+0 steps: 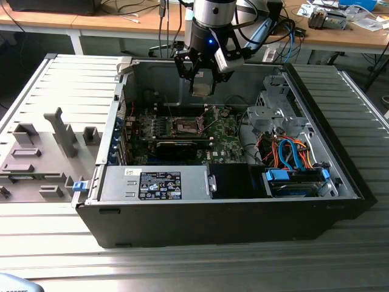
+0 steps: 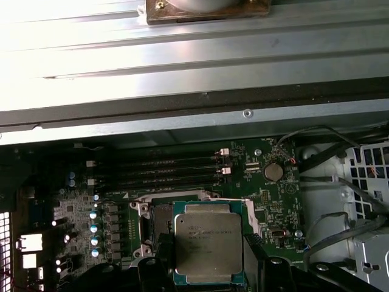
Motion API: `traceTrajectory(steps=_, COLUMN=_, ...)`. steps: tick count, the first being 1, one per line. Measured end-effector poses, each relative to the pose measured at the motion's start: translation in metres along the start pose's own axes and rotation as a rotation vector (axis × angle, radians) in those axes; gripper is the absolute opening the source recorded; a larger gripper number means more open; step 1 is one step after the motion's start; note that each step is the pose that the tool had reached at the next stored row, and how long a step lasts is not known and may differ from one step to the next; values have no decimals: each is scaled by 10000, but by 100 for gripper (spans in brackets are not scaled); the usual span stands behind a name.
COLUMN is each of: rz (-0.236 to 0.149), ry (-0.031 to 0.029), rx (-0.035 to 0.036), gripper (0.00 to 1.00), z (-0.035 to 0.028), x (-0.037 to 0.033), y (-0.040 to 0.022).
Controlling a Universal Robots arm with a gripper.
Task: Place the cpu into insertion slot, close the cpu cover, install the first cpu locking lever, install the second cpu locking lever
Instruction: 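Place the cpu into insertion slot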
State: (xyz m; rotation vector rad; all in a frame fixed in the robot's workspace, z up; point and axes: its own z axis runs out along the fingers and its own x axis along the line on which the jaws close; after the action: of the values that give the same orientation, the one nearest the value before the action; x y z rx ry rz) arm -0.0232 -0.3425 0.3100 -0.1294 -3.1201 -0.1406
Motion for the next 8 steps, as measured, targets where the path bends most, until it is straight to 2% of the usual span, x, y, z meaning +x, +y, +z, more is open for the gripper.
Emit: traceTrajectory(steps=8, rz=129, ry=-11, rx=-3, gripper=55, z=1, x=0, y=0)
